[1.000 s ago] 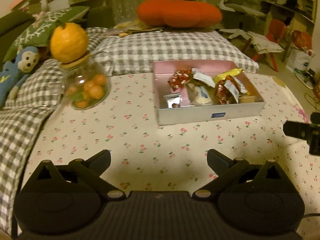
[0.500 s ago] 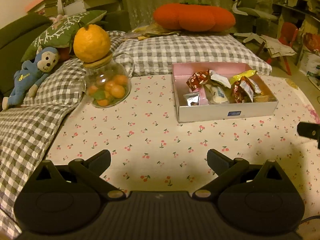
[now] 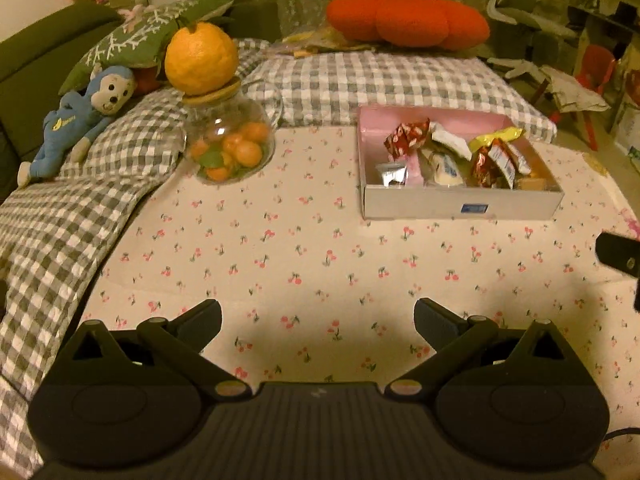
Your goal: Organize snacks
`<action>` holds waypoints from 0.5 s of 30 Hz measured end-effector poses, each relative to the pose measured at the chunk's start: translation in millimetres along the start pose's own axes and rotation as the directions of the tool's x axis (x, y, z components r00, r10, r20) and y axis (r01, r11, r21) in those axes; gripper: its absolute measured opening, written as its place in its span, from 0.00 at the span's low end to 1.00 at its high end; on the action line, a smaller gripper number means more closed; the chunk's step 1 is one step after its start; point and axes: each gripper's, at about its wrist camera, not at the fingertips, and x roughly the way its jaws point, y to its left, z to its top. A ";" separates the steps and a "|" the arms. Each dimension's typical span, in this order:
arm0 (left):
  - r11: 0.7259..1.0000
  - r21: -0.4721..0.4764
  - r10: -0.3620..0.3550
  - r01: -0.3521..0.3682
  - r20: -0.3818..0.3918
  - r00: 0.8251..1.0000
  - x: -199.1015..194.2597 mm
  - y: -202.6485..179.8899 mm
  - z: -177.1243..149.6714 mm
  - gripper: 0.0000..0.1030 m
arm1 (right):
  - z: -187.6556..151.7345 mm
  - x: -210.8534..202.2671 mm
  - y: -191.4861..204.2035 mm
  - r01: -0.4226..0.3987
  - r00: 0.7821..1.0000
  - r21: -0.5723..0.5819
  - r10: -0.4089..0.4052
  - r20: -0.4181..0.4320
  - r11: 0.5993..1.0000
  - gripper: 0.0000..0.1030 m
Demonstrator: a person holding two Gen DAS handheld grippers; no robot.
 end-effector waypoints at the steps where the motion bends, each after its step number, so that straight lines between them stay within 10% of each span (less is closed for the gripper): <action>1: 1.000 -0.004 -0.002 0.002 -0.015 1.000 1.1 -0.8 -0.2 1.00 | 0.2 -1.6 -0.3 0.002 1.000 0.003 -0.002 0.006 1.000 0.94; 15: 1.000 -0.029 0.003 -0.003 0.001 1.000 -10.9 -11.3 2.0 1.00 | -2.1 -3.9 -2.2 0.018 1.000 -0.010 -0.018 0.008 1.000 0.95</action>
